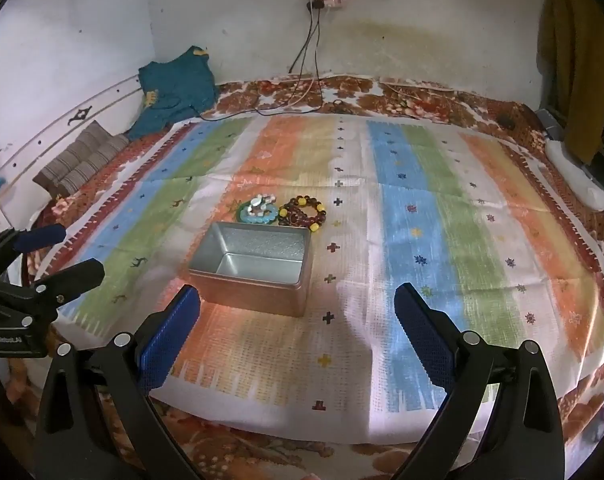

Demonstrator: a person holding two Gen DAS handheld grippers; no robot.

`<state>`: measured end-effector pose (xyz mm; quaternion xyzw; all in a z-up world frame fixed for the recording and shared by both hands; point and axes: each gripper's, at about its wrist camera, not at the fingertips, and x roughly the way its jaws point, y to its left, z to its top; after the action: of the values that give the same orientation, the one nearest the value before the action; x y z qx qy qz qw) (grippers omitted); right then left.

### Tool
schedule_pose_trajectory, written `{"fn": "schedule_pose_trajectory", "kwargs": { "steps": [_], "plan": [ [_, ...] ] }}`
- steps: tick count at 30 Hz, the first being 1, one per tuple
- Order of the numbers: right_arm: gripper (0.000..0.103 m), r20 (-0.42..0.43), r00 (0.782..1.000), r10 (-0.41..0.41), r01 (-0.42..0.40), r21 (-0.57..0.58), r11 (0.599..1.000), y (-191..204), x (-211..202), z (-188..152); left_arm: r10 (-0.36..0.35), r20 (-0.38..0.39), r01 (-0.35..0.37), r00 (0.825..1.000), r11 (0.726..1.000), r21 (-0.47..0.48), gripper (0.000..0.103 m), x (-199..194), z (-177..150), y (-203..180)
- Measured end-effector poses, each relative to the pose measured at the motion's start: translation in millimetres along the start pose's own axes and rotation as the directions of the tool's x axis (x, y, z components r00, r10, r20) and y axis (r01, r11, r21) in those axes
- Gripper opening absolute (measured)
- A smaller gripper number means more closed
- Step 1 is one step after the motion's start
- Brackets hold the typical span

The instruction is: Organize jewelry

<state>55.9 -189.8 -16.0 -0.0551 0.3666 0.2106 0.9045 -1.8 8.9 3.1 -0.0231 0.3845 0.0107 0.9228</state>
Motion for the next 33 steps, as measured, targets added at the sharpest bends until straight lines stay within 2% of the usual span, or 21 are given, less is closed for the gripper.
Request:
{"fn": "schedule_pose_trajectory", "kwargs": {
  "steps": [5, 14, 20, 27, 33],
  "plan": [
    [0.099, 0.000, 1.000, -0.007, 0.007, -0.002, 1.000, 3, -1, 0, 0.012, 0.001, -0.012, 1.000, 1.000, -0.007, 0.097, 0, 0, 1],
    [0.099, -0.017, 1.000, 0.004, -0.005, -0.012, 1.000, 2, -1, -3, -0.018, 0.008, 0.018, 1.000, 0.999, -0.045, 0.097, -1, 0, 7],
    [0.099, -0.032, 0.999, 0.007, -0.007, -0.010, 1.000, 4, 5, -2, -0.021, -0.028, 0.019, 0.999, 0.997, -0.076, 0.097, 6, -2, 12],
    [0.099, -0.038, 0.999, -0.004, 0.003, -0.004, 1.000, 6, 6, -1, -0.001, -0.026, -0.001, 1.000, 0.997, -0.075, 0.097, 4, -3, 11],
    [0.099, -0.042, 0.999, -0.002, 0.002, -0.001, 1.000, 6, 6, -1, -0.019, -0.013, 0.018, 1.000, 0.998, -0.059, 0.097, 2, -3, 10]
  ]
}}
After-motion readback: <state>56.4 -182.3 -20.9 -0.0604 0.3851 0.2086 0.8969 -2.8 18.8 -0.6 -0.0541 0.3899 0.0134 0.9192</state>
